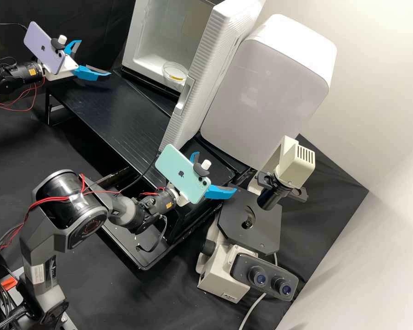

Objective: Take the petri dish out of the incubator

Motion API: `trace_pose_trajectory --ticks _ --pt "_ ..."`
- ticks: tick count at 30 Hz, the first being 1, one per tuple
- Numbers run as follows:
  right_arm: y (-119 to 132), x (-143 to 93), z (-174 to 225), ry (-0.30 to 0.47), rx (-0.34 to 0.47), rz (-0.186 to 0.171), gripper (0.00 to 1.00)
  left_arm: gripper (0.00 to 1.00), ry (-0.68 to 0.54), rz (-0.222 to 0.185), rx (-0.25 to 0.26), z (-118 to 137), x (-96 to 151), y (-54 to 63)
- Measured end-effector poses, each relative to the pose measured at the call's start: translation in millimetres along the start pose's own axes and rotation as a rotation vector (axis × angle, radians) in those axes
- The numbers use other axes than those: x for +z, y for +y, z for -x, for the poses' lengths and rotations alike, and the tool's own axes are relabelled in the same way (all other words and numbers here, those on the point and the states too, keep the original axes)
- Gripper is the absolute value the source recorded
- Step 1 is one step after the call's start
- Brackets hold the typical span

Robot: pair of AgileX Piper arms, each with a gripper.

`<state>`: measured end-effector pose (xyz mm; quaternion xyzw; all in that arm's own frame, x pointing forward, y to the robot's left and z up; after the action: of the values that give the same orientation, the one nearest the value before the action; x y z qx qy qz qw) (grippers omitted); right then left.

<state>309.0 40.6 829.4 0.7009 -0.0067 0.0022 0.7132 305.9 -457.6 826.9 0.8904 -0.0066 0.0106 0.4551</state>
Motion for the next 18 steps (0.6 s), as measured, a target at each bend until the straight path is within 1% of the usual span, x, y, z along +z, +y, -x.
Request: trace_pose_trajectory --ticks 15,18 --pt "0.0 0.0 0.0 0.000 0.000 0.000 1.00 1.00 0.000 0.000 0.000 0.0 0.0 0.0" --pt "0.0 0.0 0.0 0.000 0.000 0.000 1.00 1.00 -0.010 -0.006 -0.001 0.0 0.9 -0.1"
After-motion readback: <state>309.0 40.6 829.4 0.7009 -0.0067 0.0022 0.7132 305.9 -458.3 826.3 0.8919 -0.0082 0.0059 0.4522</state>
